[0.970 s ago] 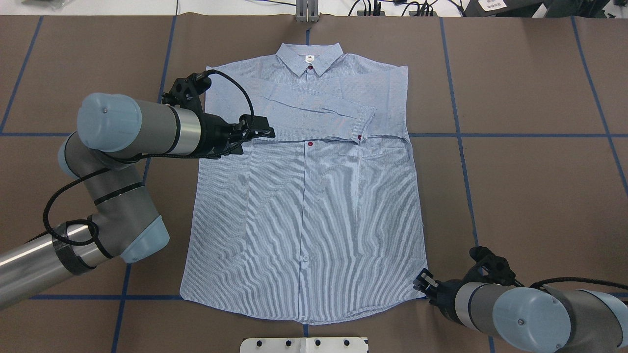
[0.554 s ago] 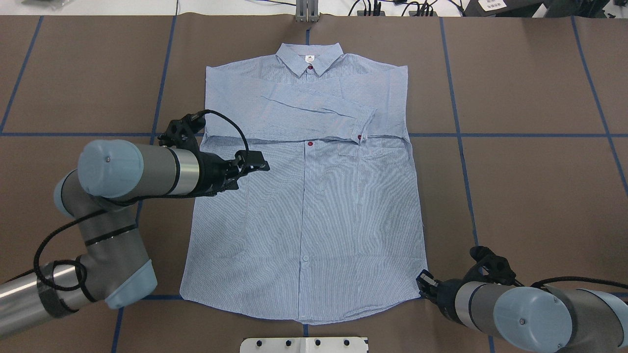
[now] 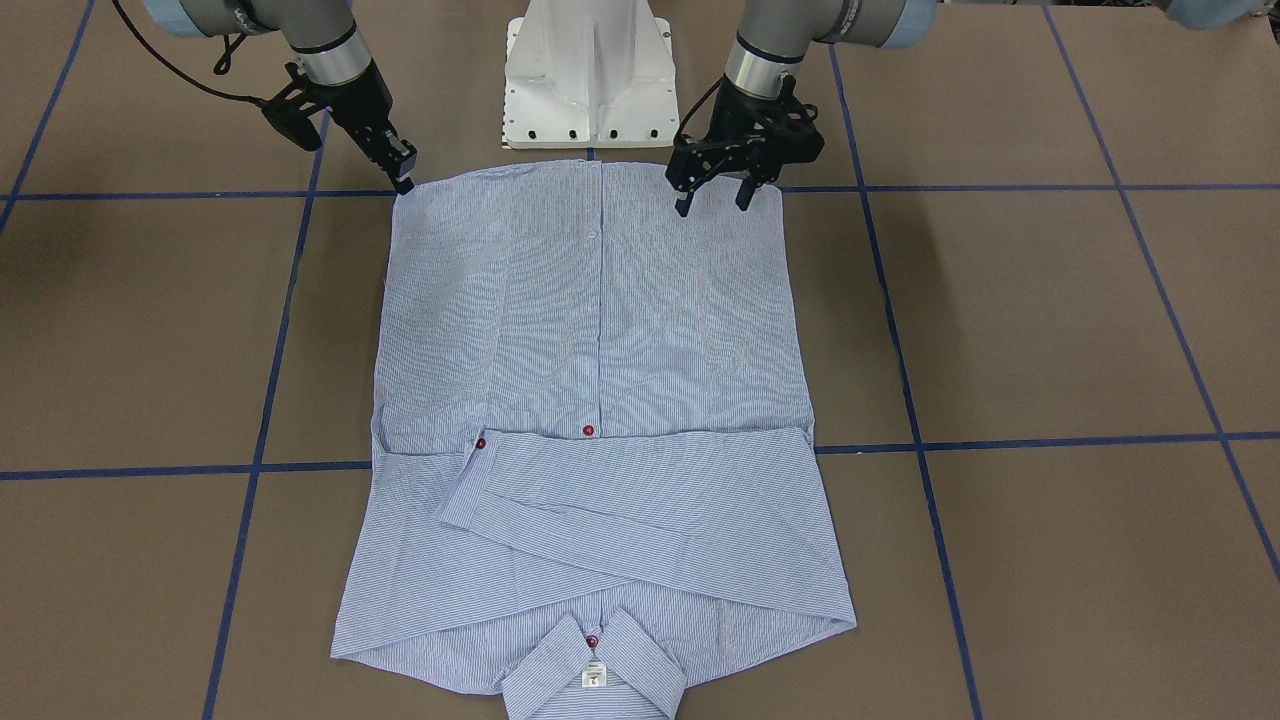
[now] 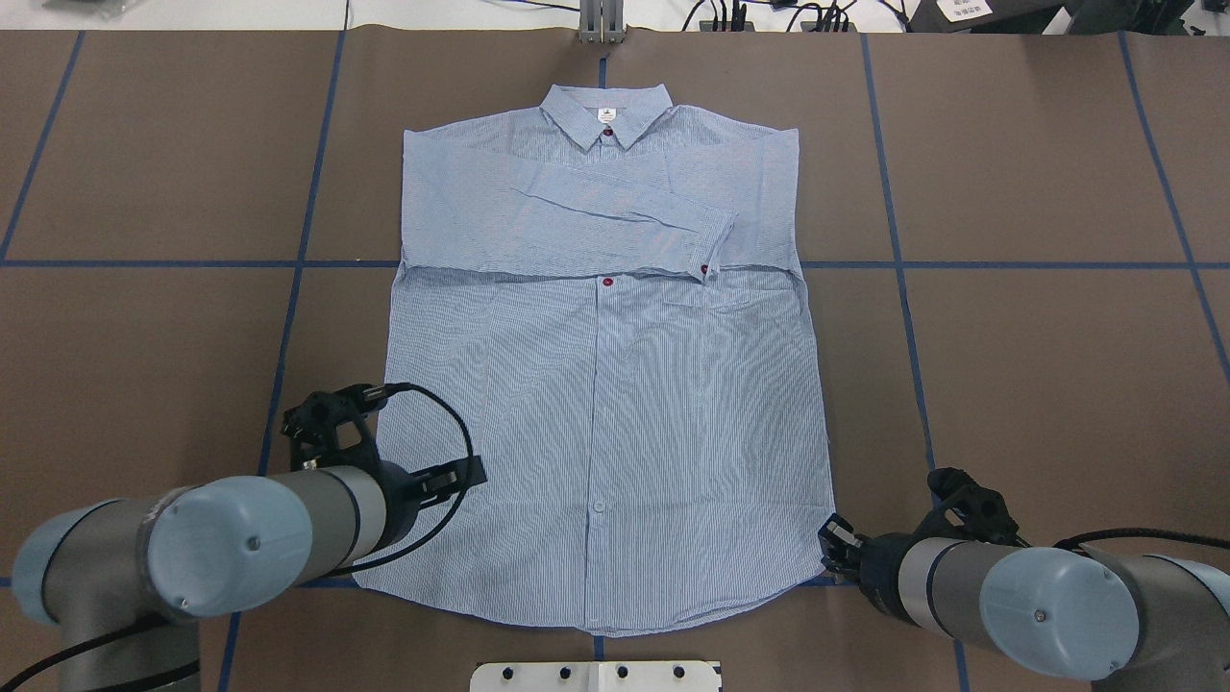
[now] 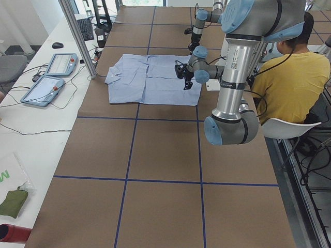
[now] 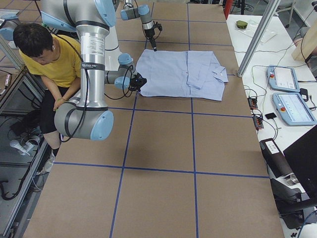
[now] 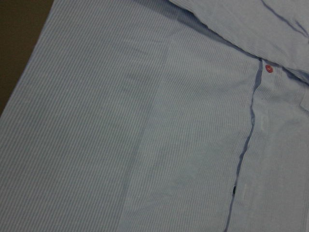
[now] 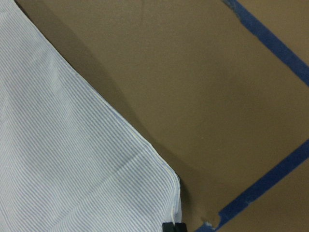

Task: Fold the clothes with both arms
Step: 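Grasp both bottom hem corners with both grippers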

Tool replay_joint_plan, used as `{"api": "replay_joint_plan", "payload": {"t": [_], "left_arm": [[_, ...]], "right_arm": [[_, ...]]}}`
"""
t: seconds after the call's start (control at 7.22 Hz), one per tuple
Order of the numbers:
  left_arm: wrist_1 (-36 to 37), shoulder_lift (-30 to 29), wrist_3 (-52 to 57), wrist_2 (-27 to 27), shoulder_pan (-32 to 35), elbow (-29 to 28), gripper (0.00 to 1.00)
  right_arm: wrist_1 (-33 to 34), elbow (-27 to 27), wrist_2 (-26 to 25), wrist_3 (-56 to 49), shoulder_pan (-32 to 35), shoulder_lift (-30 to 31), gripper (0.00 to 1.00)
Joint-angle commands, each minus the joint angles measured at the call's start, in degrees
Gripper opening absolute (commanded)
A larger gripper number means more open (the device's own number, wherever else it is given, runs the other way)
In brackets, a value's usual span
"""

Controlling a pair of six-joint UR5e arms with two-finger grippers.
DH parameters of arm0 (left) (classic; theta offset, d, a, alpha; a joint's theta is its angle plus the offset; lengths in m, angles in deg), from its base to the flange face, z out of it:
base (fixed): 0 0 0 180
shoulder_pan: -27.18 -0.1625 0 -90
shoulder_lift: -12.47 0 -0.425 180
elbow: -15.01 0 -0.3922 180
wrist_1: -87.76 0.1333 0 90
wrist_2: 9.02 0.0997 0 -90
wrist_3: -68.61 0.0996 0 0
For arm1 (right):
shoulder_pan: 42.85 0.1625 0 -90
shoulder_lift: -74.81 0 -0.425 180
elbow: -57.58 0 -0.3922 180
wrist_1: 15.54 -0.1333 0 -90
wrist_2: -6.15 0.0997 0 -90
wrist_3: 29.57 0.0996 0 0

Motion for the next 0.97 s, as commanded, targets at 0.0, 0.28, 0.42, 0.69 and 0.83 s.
{"api": "replay_joint_plan", "payload": {"t": [0.0,0.28,0.42,0.69,0.83], "left_arm": [[1.5,6.9,-0.8,2.4,-2.9,1.8,0.89],[1.5,8.5,-0.8,2.2,-3.2,1.4,0.78],[1.4,8.5,-1.2,2.1,-3.3,1.1,0.74],[1.4,8.3,-1.9,-0.5,-3.4,1.1,0.67],[1.3,8.2,-1.9,-0.8,-3.7,1.0,0.65]], "right_arm": [[0.0,0.1,0.0,0.0,0.1,0.1,0.0],[0.0,0.1,0.0,0.1,0.0,0.0,0.0],[0.0,0.0,-0.1,0.1,0.0,0.0,0.0],[0.0,0.0,-0.1,0.1,0.0,0.0,0.0],[0.0,0.0,-0.1,0.1,0.0,0.0,0.0]]}}
